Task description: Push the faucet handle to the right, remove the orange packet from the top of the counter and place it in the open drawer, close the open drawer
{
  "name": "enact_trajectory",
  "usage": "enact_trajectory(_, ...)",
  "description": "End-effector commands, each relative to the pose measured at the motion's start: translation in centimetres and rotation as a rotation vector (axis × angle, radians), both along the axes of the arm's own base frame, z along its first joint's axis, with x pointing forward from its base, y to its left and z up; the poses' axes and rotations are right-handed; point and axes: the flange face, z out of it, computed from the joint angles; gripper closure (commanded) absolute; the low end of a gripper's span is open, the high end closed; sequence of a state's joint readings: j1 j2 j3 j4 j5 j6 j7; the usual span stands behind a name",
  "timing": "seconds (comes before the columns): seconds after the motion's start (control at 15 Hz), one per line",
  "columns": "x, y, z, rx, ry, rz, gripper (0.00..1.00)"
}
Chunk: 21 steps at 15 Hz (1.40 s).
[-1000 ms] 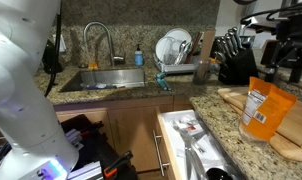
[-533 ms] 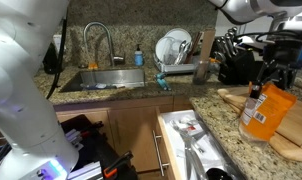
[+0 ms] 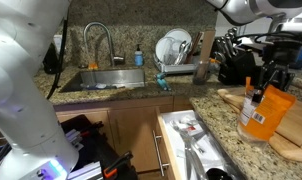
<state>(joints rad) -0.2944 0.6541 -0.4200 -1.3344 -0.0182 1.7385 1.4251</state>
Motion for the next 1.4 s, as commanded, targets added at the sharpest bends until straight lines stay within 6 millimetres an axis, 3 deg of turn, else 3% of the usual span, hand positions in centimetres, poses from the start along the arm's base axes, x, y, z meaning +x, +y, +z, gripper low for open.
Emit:
enact_trajectory(0.0, 0.3, -0.2, -0.3, -0.012, 0.000, -0.020, 0.72)
enact_trajectory(0.2, 0.5, -0.4, -0.3, -0.033, -0.003, -0.035, 0.96)
enact_trajectory(0.27, 0.6, -0.5, 0.0, -0.052, -0.010, -0.040, 1.00)
enact_trajectory(0.47, 1.3, -0.7, 1.2, -0.124, -0.046, -0.059, 0.99)
enact_trajectory(0.67, 1.2, 0.0, 4.7, -0.117, -0.076, -0.043, 1.00)
enact_trajectory(1.0, -1.6, 3.4, 10.2, -0.014, -0.024, 0.141, 1.00)
enact_trajectory(1.33, -4.8, 5.1, 11.3, 0.009, 0.120, 0.241, 1.00)
